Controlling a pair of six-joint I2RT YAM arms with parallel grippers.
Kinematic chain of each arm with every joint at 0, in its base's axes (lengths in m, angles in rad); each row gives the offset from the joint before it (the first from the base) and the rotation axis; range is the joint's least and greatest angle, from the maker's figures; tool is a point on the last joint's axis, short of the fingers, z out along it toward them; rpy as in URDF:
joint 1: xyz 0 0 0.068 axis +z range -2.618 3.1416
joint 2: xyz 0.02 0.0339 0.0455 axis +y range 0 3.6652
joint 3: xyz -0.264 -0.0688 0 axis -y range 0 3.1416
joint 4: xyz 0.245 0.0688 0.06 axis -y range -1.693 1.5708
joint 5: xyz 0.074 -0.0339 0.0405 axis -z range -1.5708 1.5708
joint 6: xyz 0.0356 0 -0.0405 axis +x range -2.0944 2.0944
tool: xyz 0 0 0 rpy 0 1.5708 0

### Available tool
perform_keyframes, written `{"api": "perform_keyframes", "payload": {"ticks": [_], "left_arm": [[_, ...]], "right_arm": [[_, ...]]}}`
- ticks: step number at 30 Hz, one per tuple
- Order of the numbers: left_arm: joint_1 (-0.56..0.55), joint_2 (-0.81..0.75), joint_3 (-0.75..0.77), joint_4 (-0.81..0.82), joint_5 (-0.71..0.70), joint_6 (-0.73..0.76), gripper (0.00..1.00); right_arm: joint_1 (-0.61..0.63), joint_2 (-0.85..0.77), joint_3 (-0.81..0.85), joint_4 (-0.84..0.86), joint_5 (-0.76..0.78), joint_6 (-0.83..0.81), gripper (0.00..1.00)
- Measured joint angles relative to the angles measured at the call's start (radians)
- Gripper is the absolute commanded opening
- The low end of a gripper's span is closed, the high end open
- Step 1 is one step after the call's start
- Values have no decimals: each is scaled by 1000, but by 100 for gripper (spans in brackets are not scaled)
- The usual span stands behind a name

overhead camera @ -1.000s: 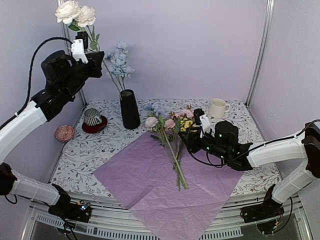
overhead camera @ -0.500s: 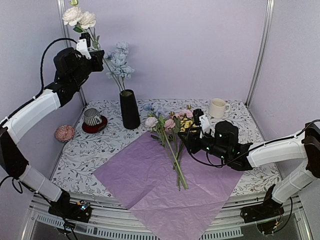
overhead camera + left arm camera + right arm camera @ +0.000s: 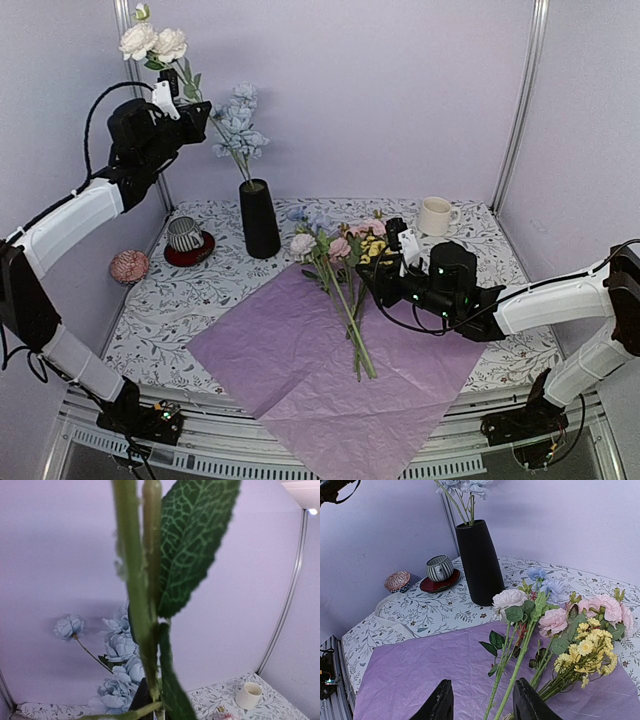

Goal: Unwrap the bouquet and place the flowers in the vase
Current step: Place the fake flower in the vase.

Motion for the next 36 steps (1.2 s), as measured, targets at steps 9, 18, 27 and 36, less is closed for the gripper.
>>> {"api": "perform_keyframes", "payload": {"ticks": [9,18,27,36], "left_arm": [[-6,47,-78,5,58,-24,3],[-20,95,-146,27,55,-35,9],[-24,141,-155,-2,84,-50,56],[-26,151,-187,-61,108,-61,63]], "right_arm": [[0,0,0,0,0,-6,42],[0,0,0,0,0,-6,42],[0,0,0,0,-2,-6,43],[0,0,0,0,-5,-9,43]]}}
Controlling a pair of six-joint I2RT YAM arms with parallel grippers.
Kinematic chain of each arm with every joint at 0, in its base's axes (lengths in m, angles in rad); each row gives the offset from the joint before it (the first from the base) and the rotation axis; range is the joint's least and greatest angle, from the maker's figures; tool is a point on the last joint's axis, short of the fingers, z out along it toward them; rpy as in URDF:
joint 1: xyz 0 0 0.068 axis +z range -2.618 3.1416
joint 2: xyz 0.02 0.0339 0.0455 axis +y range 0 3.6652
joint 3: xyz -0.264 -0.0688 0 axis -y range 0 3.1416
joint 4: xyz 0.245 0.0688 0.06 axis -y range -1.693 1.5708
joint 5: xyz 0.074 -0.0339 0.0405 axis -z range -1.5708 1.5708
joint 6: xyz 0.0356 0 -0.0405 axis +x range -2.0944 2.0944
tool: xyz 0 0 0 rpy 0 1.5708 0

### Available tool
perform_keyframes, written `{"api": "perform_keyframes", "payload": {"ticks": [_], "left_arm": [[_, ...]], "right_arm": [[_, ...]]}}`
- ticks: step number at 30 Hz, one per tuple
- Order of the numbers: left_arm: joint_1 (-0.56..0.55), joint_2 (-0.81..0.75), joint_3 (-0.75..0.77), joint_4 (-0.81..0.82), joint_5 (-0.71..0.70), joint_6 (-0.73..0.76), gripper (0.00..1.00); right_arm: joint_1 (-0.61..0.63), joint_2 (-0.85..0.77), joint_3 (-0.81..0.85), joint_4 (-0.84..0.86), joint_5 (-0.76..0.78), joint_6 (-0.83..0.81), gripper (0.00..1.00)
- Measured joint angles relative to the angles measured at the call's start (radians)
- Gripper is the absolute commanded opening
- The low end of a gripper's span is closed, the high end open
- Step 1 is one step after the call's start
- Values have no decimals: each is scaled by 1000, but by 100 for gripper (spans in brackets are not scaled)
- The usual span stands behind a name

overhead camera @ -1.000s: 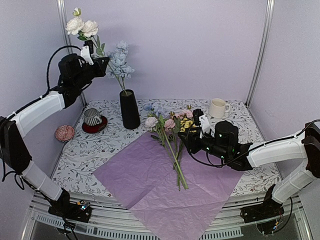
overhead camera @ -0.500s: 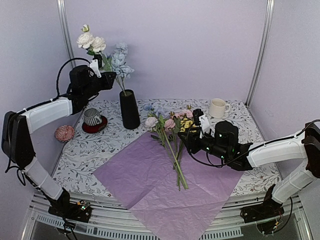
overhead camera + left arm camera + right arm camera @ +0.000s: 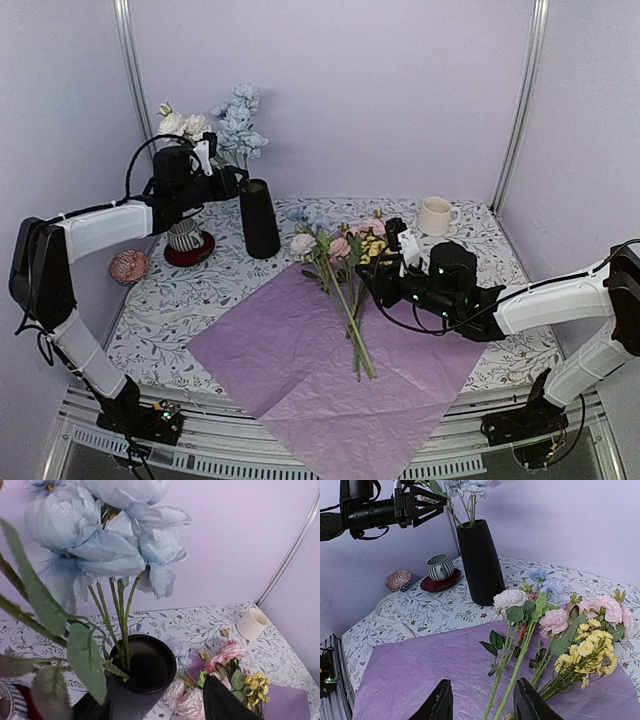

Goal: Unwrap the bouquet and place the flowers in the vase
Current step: Place the fake flower in the vase.

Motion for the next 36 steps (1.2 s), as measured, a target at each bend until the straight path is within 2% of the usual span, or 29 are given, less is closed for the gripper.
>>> {"api": "perform_keyframes", "payload": {"ticks": [2,4,12,16,20,22,23,25,30,33,36], "left_arm": [[0,0,-6,-3,4,-5,67],[0,-3,-30,3,9,-10,76],[-33,-106,-274,12,13,-21,98],[-82,-195,-336,22,-5,-8,98],[-203,-293,-406,89,-84,68,98],[-229,-311,-434,120,-99,92,98],[-248,-330,-469,153,-112,110,98],[-262,-364,-539,208,-127,139,98],[-264,-415,-729,383,-172,169,98],[-265,-419,-782,439,-194,173,98],[-266,-422,-787,477,-202,172,98]], "right_arm": [[0,0,0,0,0,0,43],[0,0,0,0,-2,0,43],[0,0,0,0,-14,0,43],[0,0,0,0,-14,0,43],[0,0,0,0,18,0,44],[0,0,0,0,41,0,46],[0,0,0,0,56,0,56],[0,1,2,-2,94,4,65],[0,61,84,-84,210,81,71],[0,89,127,-124,233,99,77],[0,95,134,-137,243,98,78]]}}
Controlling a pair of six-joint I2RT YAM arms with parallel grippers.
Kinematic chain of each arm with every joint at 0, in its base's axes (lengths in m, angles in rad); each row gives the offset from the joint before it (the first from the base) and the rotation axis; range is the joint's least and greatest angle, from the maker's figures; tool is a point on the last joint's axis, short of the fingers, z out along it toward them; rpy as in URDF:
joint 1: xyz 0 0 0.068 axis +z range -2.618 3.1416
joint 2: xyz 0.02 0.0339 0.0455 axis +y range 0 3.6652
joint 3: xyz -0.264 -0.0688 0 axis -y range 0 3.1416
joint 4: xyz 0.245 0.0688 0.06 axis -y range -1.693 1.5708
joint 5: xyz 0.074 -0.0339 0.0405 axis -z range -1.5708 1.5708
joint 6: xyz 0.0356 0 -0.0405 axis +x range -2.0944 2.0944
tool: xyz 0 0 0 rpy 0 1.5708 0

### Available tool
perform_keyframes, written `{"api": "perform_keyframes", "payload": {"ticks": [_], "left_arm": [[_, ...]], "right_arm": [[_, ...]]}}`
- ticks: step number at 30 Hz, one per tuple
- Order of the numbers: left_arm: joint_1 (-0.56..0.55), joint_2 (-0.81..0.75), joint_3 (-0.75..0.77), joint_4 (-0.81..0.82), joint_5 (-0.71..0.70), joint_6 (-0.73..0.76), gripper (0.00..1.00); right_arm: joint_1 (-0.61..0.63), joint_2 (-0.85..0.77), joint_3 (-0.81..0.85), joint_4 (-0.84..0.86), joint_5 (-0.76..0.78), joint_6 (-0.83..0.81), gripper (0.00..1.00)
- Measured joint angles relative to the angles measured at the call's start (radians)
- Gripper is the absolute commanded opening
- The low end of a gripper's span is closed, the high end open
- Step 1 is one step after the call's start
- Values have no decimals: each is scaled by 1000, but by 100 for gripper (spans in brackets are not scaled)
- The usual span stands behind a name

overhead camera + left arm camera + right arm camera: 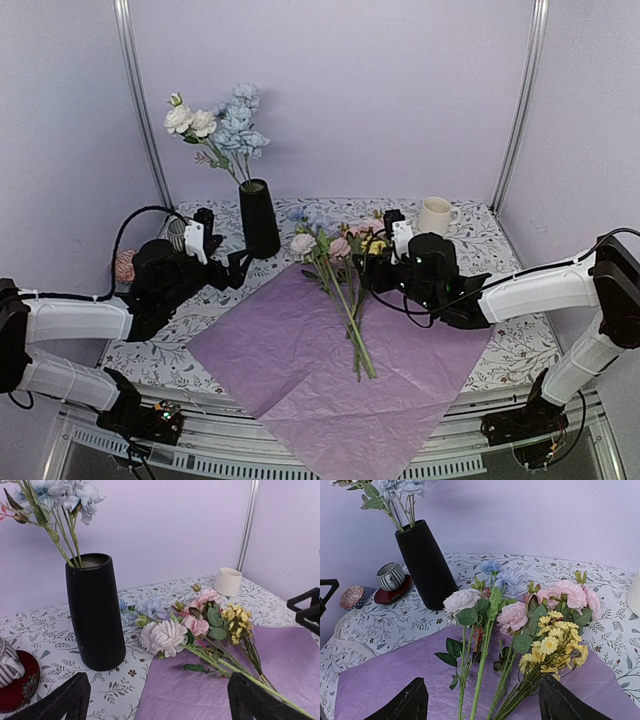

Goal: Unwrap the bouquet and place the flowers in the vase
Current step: Place the fake flower in the vase, then pick up the fake flower from the flattened wrapping paper.

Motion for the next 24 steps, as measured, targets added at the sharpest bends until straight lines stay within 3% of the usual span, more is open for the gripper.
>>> {"api": "perform_keyframes", "payload": {"ticks": [4,16,24], "left_arm": [[0,-18,0,38,2,-3,98],[-3,-21,0,67,35,-7,98],[-5,-13,0,74,48,0,97]], "right_arm": [[0,14,2,-15,-66,-34,76],[0,184,177,-169,-174,-37,42],[0,308,297,-315,-190,4,33]]}}
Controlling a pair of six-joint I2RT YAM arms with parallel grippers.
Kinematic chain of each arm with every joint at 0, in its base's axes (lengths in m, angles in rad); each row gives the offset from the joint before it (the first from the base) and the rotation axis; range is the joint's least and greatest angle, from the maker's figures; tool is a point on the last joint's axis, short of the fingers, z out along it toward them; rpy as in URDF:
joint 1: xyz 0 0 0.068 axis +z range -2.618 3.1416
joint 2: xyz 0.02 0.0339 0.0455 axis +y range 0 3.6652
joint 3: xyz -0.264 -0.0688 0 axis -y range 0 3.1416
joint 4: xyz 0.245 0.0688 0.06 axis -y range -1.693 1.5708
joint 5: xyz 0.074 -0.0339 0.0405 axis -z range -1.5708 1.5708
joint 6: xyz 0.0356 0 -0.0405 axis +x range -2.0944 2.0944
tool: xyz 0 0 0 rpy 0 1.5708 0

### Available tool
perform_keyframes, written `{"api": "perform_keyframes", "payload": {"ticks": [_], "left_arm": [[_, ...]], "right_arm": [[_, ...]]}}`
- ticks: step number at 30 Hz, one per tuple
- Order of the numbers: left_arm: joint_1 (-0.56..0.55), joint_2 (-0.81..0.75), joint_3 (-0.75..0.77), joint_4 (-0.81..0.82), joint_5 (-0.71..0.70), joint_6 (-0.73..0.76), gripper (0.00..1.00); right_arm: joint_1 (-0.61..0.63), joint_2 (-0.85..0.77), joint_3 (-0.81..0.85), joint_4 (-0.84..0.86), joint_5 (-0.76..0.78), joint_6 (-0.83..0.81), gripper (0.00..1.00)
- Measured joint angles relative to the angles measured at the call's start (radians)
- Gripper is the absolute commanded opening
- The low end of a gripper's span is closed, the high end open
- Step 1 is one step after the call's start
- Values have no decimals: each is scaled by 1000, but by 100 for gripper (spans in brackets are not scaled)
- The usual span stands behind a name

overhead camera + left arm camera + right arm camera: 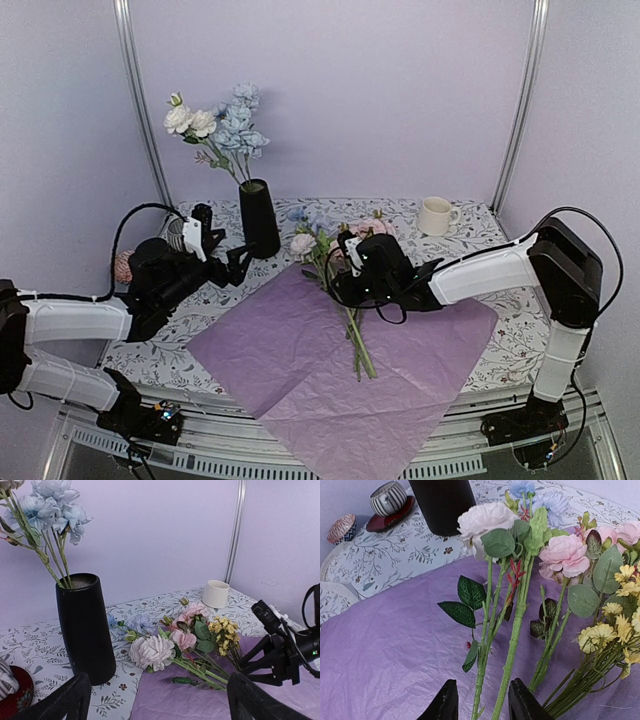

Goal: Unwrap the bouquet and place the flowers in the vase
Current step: Pick up the fake flower from the flattened wrapping paper.

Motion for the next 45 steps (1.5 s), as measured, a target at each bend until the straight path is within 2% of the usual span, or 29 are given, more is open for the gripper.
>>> {"api": "perform_keyframes", "payload": {"ticks": [5,14,33,35,39,45], "left_arm": [[-2,12,0,0,6,4,96],[-6,32,6,-2,15,8,95],[-18,45,25,-21,16,13,95],[-18,47,27,-23,16,13,95],[-20,50,28,-24,16,13,95],[-25,50,29,-24,14,17,95]], "right_arm": [[0,61,70,-80,-6,23,24],[0,134,145,-189,-6,56,24],[-18,193,214,-286,-3,87,22],[-18,203,225,-296,-3,87,20],[-18,213,232,-304,-3,87,10],[-18,210,221,-293,-2,97,4]]}}
